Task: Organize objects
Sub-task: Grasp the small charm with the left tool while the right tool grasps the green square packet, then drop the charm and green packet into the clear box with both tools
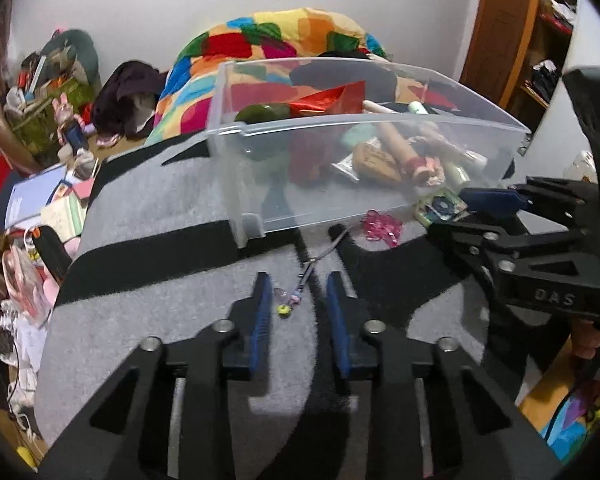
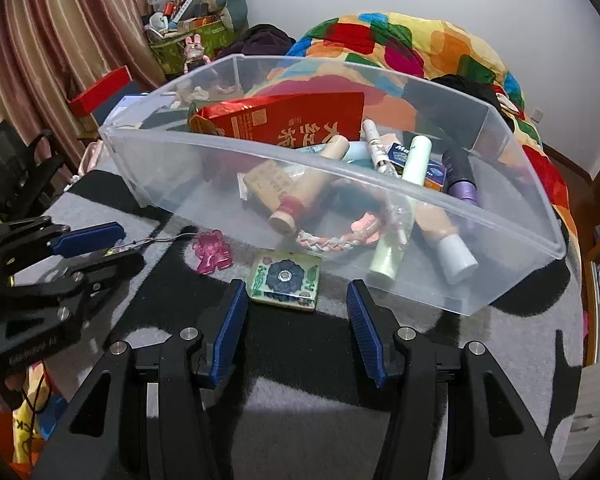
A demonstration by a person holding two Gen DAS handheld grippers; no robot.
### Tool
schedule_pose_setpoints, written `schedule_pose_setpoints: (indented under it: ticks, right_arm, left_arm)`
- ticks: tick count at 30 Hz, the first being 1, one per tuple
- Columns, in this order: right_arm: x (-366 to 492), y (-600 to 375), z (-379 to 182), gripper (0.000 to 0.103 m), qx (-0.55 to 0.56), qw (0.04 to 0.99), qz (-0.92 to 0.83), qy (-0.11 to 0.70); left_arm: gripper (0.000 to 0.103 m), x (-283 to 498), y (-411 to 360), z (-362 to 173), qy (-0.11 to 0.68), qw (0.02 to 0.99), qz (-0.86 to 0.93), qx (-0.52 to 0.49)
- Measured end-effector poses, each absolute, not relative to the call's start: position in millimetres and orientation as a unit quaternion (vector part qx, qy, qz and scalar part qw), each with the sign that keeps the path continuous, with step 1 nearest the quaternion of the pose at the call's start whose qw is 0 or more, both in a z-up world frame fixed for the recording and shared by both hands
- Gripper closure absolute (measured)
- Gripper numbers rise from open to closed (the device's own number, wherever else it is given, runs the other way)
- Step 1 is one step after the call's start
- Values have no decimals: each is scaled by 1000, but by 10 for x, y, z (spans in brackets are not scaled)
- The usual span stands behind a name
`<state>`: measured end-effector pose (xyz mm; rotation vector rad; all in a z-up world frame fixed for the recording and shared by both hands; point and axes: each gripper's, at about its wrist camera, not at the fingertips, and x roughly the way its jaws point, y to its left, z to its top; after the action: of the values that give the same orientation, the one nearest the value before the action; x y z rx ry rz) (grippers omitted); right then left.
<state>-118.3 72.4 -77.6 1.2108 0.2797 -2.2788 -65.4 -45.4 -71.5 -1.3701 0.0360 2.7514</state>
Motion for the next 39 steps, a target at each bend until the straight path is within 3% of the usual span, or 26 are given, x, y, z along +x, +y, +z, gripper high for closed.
schedule_pose_setpoints:
  ticks: [2,3,4,11,26,39]
  right_arm:
    - [-1148,720,-768,59,446,270,-847,105]
    - [-1140,729,-761,68,445,271,-847,105]
    - [-1126,736,-752,70,444,271,-848,105]
    - [-1021,879,-695,70,440,273,-851,87]
    - [-849,1131,-73,70,377,276,-883,40]
    - [-1093,1248,225,70,344,259,-903,11]
  left_arm:
    - [94,-634,-423,-715,16,34,896,-442]
    - [95,-622,-415,-718,17,33,897,-441]
    - [96,-609,-410,-718,16,31,897,-440]
    - [96,-486,-417,-615,-2,35,900,-434]
    - [98,-315,-373,338,-34,63,942,-327]
    - [99,-562,-403,727,-48,70,955,-284]
